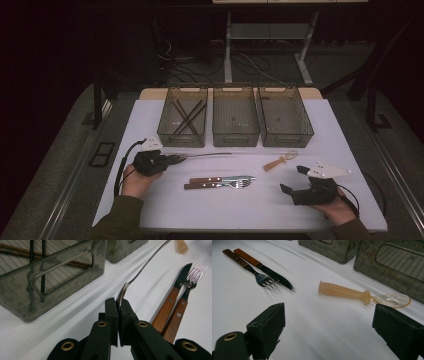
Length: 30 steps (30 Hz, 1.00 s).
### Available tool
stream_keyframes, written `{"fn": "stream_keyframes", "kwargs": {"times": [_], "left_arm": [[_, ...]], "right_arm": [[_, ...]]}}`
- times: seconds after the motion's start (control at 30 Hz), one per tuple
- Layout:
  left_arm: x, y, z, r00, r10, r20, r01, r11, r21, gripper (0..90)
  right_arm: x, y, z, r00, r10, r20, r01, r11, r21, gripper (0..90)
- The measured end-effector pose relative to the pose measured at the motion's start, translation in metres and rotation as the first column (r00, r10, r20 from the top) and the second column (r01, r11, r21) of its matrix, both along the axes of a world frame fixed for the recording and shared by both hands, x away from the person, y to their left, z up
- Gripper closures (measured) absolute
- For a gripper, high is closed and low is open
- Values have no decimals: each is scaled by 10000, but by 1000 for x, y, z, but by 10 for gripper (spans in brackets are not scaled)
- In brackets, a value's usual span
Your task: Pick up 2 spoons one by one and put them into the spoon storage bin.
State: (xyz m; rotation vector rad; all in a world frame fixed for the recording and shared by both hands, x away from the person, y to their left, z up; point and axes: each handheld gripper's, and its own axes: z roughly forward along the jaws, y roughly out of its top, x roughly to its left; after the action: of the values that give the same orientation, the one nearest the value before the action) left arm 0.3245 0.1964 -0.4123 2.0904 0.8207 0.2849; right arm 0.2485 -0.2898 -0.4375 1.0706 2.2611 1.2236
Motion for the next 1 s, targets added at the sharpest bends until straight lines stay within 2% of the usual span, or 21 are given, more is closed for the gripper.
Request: {"fn": "stream_keyframes", "kwargs": {"times": [0.23, 0.47, 0.73, 0.93, 1.0], "left_arm": [[0, -7, 12, 9991, 341, 267, -332, 9989, -330, 872], [11, -15, 25, 9956, 848, 387, -819, 9940, -721, 872], [33, -35, 43, 9886, 1393, 563, -1344, 9875, -825, 872], [53, -52, 53, 9826, 1724, 684, -1676, 9833, -713, 871], [59, -58, 54, 9799, 1859, 727, -1825, 9818, -518, 871]], "right_arm": [[0, 0, 0, 10000, -7, 16, 7, 10000, -14, 113], [0, -1, 0, 10000, -40, -4, 40, 10000, 45, 113], [0, -1, 0, 10000, -39, 8, 39, 10000, 72, 113], [0, -2, 0, 10000, -32, -2, 32, 10000, 74, 113], [0, -2, 0, 10000, -26, 0, 26, 10000, 78, 113]]}}
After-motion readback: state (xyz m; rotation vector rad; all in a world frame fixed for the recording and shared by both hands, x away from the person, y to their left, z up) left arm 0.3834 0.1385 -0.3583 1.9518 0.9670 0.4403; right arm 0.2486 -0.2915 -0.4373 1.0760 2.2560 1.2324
